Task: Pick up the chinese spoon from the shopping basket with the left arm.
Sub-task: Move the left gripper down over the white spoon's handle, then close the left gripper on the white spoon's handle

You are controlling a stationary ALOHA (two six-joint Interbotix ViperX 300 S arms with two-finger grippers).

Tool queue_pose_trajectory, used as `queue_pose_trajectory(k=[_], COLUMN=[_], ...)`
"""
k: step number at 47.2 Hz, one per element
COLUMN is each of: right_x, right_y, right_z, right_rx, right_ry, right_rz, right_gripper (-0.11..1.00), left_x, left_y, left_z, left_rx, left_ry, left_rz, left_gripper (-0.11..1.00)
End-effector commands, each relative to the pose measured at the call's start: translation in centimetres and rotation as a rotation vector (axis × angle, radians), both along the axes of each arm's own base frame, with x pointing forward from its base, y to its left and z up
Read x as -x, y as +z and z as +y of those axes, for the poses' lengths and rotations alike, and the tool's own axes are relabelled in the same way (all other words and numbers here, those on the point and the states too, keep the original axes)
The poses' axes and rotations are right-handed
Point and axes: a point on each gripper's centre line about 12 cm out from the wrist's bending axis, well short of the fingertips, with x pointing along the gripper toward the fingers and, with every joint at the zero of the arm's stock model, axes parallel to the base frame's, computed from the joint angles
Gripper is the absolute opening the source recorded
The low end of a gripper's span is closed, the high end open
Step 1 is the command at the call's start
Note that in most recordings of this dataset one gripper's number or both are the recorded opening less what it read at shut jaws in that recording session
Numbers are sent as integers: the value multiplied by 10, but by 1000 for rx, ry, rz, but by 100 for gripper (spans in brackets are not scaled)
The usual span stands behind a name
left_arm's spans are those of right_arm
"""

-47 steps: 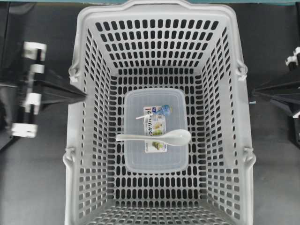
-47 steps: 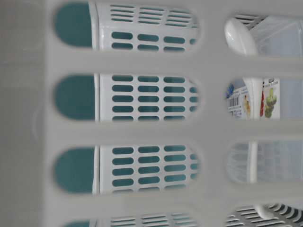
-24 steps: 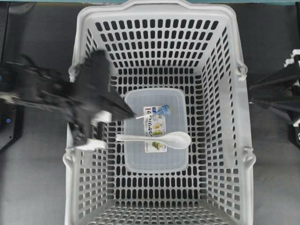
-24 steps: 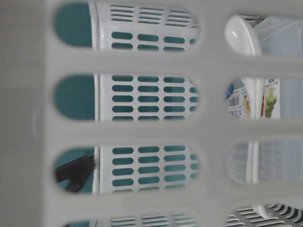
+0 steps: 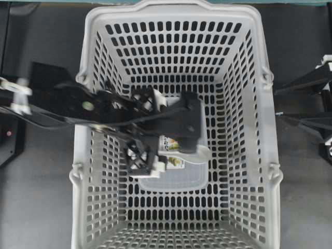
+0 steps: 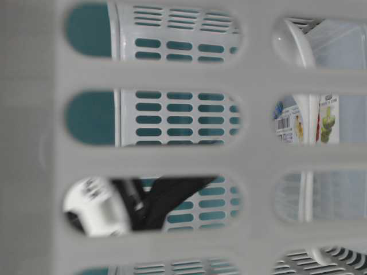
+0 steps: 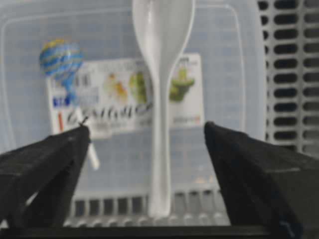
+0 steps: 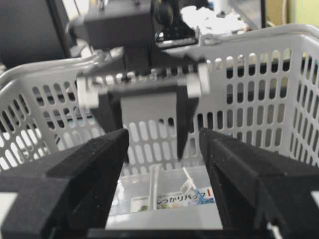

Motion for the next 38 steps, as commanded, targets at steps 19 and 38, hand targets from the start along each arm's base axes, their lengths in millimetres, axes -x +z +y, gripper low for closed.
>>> queue_pose_trajectory(k=[19,38], right_x=[-1,-1], right_y=[5,5], right_z=[0,0], right_rx=[0,-2], right_ry=[0,-1], right_rz=[-25,-20], right_gripper=[57,57], left_x=[-19,-16], left_y=[-46,-58], left_z=[-10,-11], left_rx=[-15,-12], left_ry=[-24,-27], left_rz=[85,68], left_gripper=[87,40])
